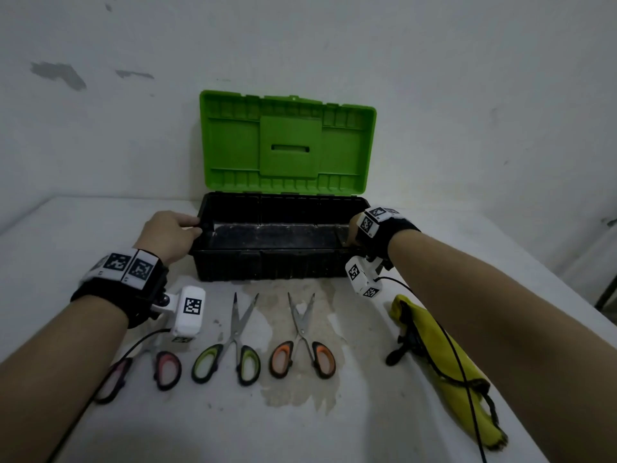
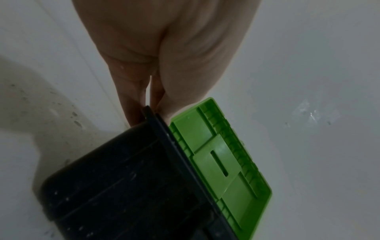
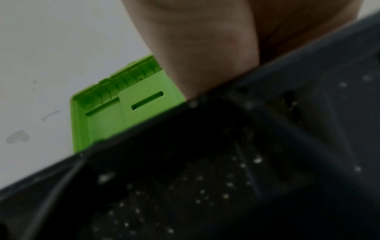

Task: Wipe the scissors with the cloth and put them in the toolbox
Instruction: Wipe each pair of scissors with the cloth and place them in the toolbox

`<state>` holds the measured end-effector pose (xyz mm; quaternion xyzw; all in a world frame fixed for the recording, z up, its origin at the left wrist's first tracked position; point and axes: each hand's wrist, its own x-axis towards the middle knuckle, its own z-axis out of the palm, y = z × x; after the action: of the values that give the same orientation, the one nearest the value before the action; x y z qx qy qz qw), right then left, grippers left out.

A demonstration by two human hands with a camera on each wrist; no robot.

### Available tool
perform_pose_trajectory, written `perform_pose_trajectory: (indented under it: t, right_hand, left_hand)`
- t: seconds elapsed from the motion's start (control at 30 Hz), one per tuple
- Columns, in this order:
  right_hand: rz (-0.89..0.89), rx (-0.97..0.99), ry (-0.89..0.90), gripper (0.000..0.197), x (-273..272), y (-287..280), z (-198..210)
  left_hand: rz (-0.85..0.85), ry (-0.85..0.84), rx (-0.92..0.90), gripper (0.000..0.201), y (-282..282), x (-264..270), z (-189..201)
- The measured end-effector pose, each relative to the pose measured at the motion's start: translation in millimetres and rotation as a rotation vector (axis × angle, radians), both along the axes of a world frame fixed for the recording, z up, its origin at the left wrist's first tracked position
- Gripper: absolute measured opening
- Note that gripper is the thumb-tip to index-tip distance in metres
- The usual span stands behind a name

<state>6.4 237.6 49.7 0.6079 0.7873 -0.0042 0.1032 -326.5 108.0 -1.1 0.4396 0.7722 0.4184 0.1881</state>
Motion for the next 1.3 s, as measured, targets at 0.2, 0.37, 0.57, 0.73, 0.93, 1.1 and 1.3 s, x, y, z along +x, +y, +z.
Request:
perform_pose_trajectory:
  t: [0.2,0.37,0.57,0.73,0.93,1.1,1.3]
  right_hand:
    - [0.038,-0.028,-0.136,0.039,16.1,-20.2,24.7]
    - [-0.007,-0.03,0.18,0.047,21.8,-19.7,28.6]
    - [0.015,0.033,0.47,0.035,55.1,-70.8,55.4]
    - [-0.011,0.023,0.637,0.029,102.1,-133.4,45.8]
    - [-0.151,-0.137,0.399,0.04,145.6,-166.9,-4.2]
    - [-0.181,-0.152,0.28,0.041,158.7,-168.5,-16.0]
    - [-0.153,-0.151,0.221,0.044,159.8,-160.4,-21.2]
  left_hand:
    - [-0.004,-0.002,-0.011,0.028,-8.9,5.8,5.7]
    - [-0.034,0.045,-0.033,0.036,-24.9,23.7,22.8]
    - [-0.042,0.293,0.055,0.04,-69.7,98.0,64.1]
    - [-0.232,0.346,-0.047,0.031,-109.1,165.6,49.0]
    - [-0.4,0.424,-0.381,0.024,-140.8,219.6,9.7]
    - [-0.356,0.523,-0.477,0.034,-140.6,226.1,-0.6]
    - [-0.361,0.562,-0.493,0.014,-126.8,220.4,-4.0]
